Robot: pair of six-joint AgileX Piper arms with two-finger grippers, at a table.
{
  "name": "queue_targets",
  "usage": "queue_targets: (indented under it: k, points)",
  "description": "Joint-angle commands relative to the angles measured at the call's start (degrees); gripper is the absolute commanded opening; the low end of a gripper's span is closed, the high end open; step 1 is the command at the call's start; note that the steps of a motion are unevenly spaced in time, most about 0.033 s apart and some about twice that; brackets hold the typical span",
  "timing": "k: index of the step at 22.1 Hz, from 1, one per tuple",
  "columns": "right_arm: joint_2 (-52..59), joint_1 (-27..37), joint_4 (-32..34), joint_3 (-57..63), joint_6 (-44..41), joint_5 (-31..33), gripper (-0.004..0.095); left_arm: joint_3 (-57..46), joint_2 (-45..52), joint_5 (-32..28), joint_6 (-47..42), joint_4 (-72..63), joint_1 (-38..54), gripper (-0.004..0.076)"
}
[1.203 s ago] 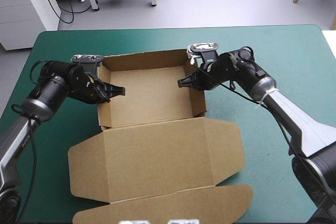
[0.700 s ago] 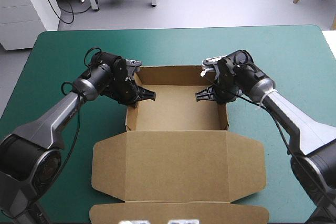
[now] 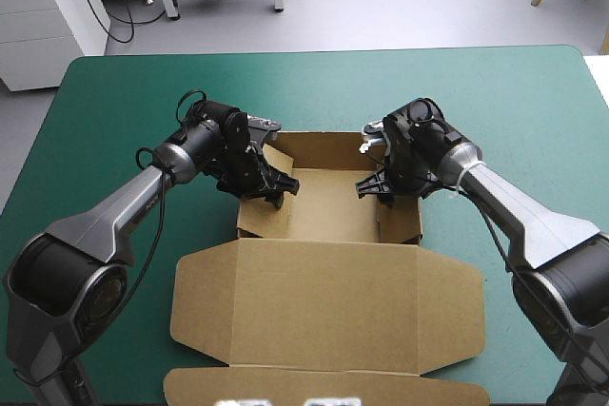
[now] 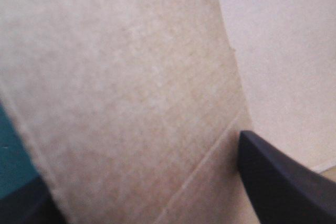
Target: Fold the box
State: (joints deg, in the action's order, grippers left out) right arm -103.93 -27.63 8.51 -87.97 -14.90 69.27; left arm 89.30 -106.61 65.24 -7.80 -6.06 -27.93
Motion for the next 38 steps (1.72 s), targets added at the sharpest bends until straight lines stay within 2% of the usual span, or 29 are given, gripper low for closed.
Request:
queue_targets:
  k: [1,6,11,13,16,18,19,20,21,22,24,25,27,31,33,38]
  points:
    - [2.5,0.0,2.2,-2.2,0.1,-0.3,0.0589,2.6,2.8,-0.9,1.1,-0.9,-0.3,0.0629]
    - [3.8,0.0,4.1,-7.3,4.2,-0.3,0.0580,9.1,2.8,2.6,1.7,0.3,-0.3,0.0621]
    - [7.7,0.0,14.0,-11.0,4.9,-0.3,0.0579,18.9,2.8,9.0,2.1,6.7,-0.3,0.0578]
    - [11.2,0.0,18.1,-11.1,4.7,-0.3,0.0576,23.6,3.6,8.9,2.1,7.7,-0.3,0.0526]
    - [14.5,0.0,18.0,-11.1,4.0,-0.3,0.0576,31.9,4.2,8.9,2.1,6.4,-0.3,0.0427]
    - [15.2,0.0,15.6,-11.1,2.0,-0.3,0.0576,36.8,5.3,8.9,2.1,6.5,-0.3,0.0314]
    - [15.2,0.7,12.5,-11.0,0.4,-0.3,0.0576,38.8,6.5,8.9,3.7,7.3,-0.3,0.0209]
    - [15.0,1.2,10.7,-10.9,0.0,-0.3,0.0576,39.2,7.4,8.9,5.3,7.8,-0.3,0.0142]
    - [14.2,2.9,4.2,-10.9,0.0,-0.3,0.0576,39.2,9.5,9.0,8.2,9.6,-0.3,-0.0003]
    - [13.3,4.7,-0.9,-10.9,0.0,-0.3,0.0576,39.2,11.7,9.0,9.1,11.0,-0.3,-0.0009]
    - [12.2,6.5,-6.2,-10.9,0.0,-0.3,0.0576,39.2,14.9,9.0,9.8,11.0,-0.3,-0.0010]
    - [11.7,6.7,-6.7,-10.9,0.0,-0.3,0.0576,39.2,16.0,9.0,10.2,10.8,-0.3,-0.0010]
    - [10.3,6.8,-6.8,-10.9,0.0,-0.3,0.0576,38.5,19.1,9.0,11.9,9.7,-0.3,-0.0010]
    - [6.2,6.8,-9.3,-10.9,0.0,-0.3,0.0576,29.5,26.6,9.0,12.9,9.8,-0.3,-0.0010]
    - [4.2,6.8,-9.8,-10.9,0.0,-0.3,0.0576,23.3,29.9,9.0,12.9,10.1,-0.3,-0.0010]
    - [1.2,6.8,-10.2,-10.8,0.1,-0.3,0.0576,-0.5,41.7,8.7,13.2,15.3,-0.3,-0.0010]
